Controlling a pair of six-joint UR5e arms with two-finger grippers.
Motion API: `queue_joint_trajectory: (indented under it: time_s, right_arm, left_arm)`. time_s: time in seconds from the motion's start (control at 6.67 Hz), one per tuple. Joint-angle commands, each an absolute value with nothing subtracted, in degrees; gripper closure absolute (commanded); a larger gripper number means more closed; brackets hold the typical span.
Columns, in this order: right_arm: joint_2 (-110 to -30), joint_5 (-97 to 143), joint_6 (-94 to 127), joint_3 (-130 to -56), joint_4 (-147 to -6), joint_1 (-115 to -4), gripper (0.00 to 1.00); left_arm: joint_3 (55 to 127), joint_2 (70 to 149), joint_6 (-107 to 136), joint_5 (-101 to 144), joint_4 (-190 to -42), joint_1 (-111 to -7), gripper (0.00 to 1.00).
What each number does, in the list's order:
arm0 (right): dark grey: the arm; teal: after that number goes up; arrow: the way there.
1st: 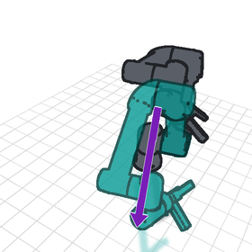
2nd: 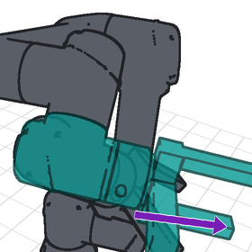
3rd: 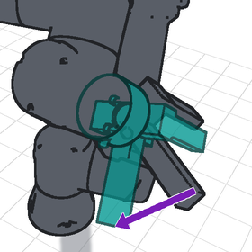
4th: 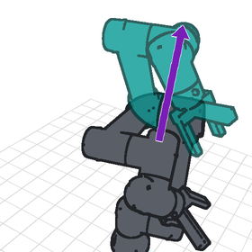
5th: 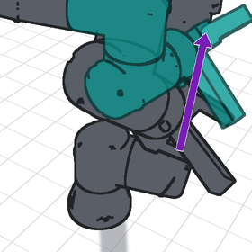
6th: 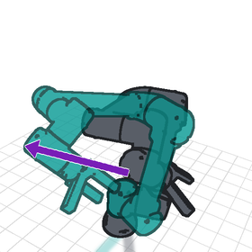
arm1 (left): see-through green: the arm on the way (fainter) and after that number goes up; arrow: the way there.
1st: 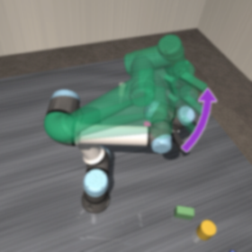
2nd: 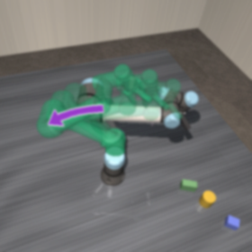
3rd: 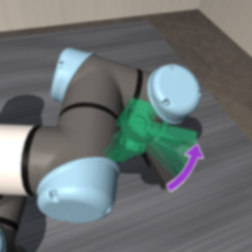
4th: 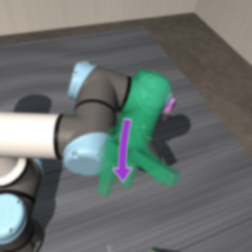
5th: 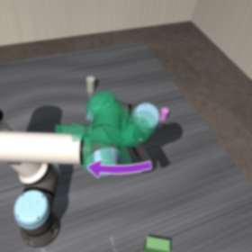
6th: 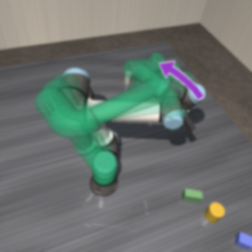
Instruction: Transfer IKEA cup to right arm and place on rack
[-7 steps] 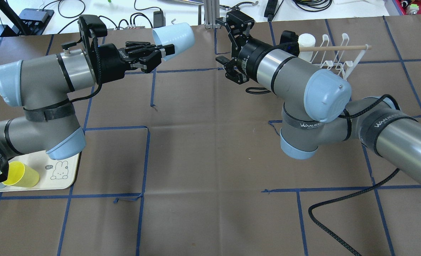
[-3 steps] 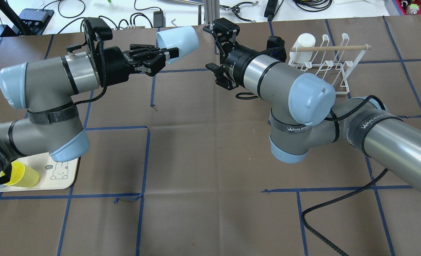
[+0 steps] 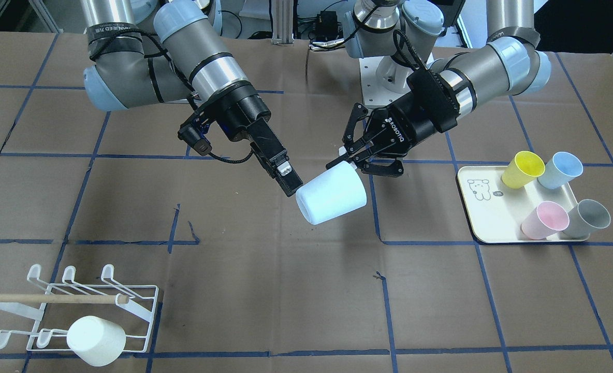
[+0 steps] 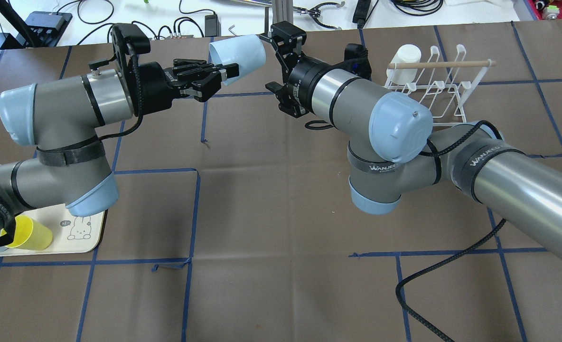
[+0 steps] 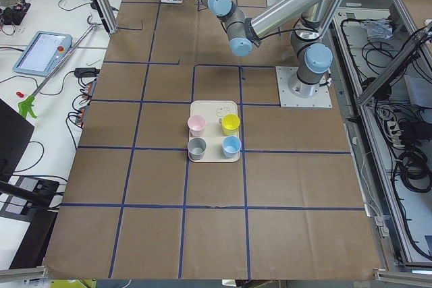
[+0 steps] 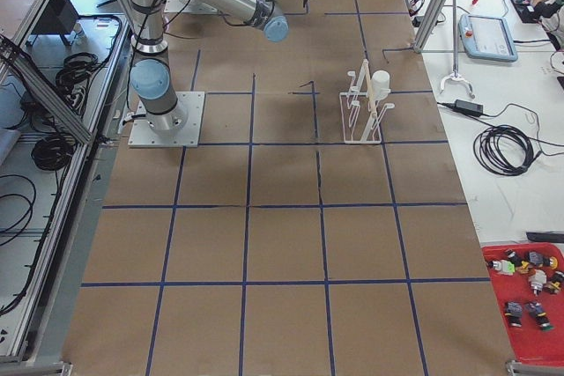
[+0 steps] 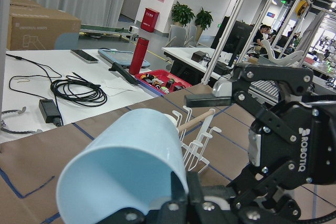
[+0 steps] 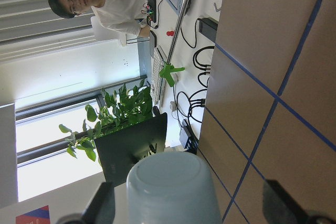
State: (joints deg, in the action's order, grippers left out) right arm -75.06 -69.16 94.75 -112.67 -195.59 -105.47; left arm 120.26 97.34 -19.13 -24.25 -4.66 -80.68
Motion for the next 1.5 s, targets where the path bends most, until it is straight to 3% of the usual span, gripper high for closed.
queue_joint_trajectory:
  time_s: [0.0, 0.9, 1.05, 1.2, 1.35]
  right_arm:
    - [-73.8, -70.8, 92.6, -110.5, -195.3, -106.9, 0.02]
    - [-70.4, -73.0, 93.2, -106.3, -193.3, -109.7, 0.06]
    - [-70.3, -72.9, 93.3, -106.3, -193.3, -109.7, 0.16]
    - [-70.4, -72.4, 92.7, -106.3, -192.4, -109.7, 0.37]
    - [-70.4, -72.3, 92.6, -106.3, -192.3, -109.7, 0.50]
  left_arm:
    - [120.2, 97.3, -19.1, -24.3, -4.7, -80.7, 0.97]
    - [120.2, 97.2, -18.8, -24.3, -4.7, -80.7, 0.97]
    - [120.2, 97.2, -18.8, -24.3, -4.7, -80.7, 0.97]
    - [120.2, 97.1, -18.7, -24.3, -4.7, -80.7, 0.97]
    - [120.2, 97.1, -18.7, -24.3, -4.7, -80.7, 0.97]
